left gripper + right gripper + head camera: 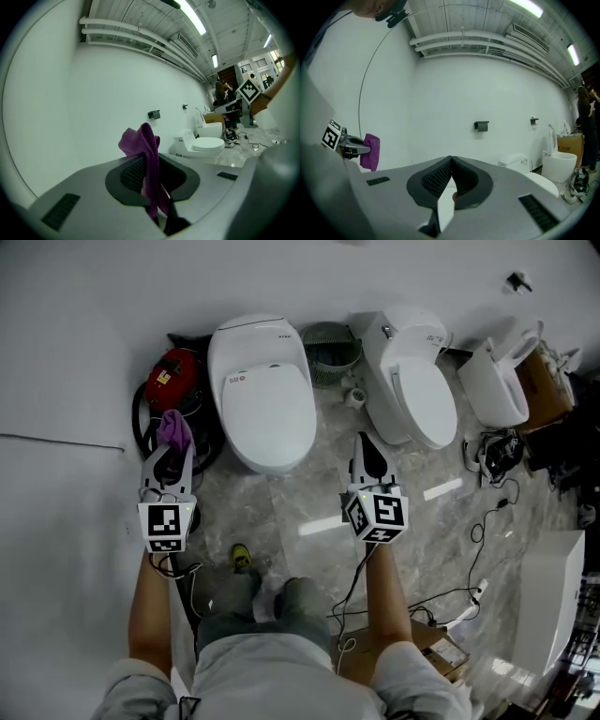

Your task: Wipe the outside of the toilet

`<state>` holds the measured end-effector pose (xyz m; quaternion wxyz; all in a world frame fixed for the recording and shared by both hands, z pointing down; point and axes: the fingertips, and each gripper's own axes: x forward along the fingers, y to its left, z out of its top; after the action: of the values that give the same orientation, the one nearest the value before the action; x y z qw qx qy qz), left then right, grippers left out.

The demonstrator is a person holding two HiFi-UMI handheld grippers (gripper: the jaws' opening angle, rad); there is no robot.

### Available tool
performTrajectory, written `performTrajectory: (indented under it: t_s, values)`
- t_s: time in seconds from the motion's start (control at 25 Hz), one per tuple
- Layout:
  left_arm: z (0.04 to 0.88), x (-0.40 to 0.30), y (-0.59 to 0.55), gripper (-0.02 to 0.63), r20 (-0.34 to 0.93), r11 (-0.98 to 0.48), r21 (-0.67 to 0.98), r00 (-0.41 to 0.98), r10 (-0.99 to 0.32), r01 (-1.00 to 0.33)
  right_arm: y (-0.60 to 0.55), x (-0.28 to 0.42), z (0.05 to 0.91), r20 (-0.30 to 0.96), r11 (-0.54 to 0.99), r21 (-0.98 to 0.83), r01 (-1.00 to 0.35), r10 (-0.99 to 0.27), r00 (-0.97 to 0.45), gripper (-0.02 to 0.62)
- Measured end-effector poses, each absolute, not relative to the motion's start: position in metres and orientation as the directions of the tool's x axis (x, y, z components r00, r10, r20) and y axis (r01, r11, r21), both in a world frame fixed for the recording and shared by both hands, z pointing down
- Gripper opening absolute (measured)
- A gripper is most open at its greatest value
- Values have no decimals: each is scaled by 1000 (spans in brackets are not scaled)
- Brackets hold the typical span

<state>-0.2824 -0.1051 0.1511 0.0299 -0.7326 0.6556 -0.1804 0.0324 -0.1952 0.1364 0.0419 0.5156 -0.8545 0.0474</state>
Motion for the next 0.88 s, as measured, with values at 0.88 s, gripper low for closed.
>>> performTrajectory:
  t_s: [0.88]
  values:
    - [405,-271,-97,78,239,-98,-291,27,-971,-952,-185,65,389,147,492,-45,-869,-858,-493,6]
